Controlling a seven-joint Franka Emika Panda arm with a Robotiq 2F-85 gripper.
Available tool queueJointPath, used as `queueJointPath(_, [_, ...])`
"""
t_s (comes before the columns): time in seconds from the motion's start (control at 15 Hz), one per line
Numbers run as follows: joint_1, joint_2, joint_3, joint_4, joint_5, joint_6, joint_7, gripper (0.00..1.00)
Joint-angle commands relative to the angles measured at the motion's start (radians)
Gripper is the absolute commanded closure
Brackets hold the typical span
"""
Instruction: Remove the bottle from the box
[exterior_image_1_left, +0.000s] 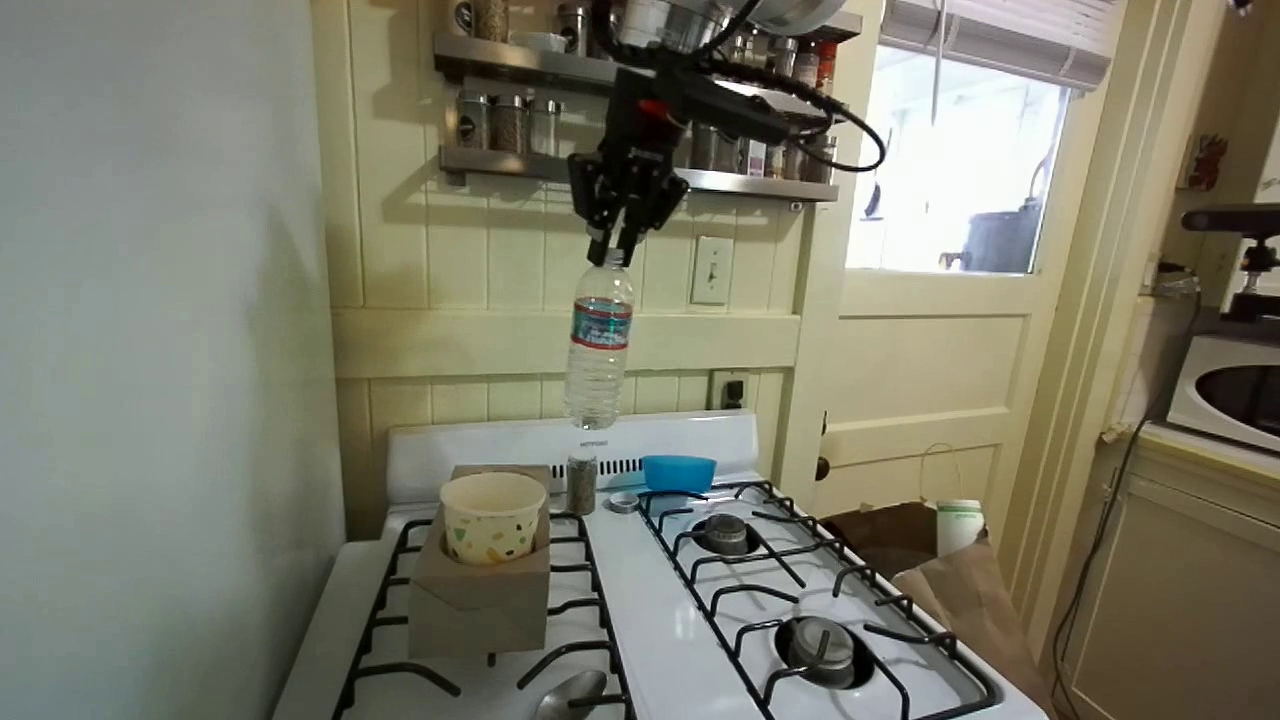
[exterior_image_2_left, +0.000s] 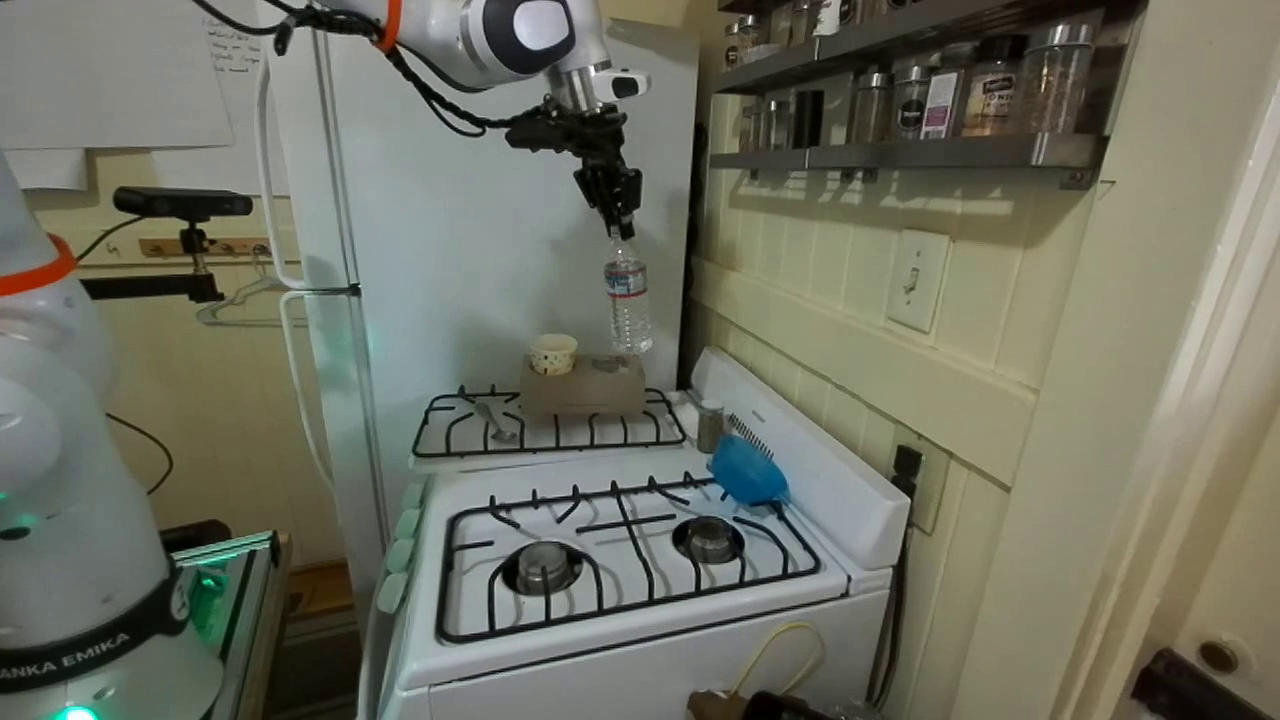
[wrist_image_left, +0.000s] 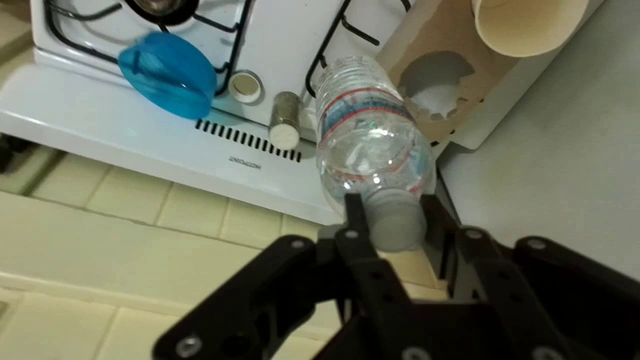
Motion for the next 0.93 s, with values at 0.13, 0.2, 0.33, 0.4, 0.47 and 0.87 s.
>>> queueJointPath(0.13, [-0.072,-0.165,-0.040,-0.294,0.050,0.174,0.154,0.92])
queueJointPath(0.2, [-0.083,-0.166,-0.051,-0.326,0.069,0.206,0.157,0.92])
queueJointPath(0.33, [-0.099,-0.157,-0.072,-0.370,0.102,0.266,0.142,0.92])
queueJointPath(0.4, [-0.102,-0.142,-0.080,-0.380,0.120,0.290,0.131,0.92])
queueJointPath(0.47, [-0.105,-0.125,-0.084,-0.383,0.129,0.302,0.126,0.92])
queueJointPath(0.87, [-0.106,-0.030,-0.081,-0.376,0.140,0.322,0.119,0.92])
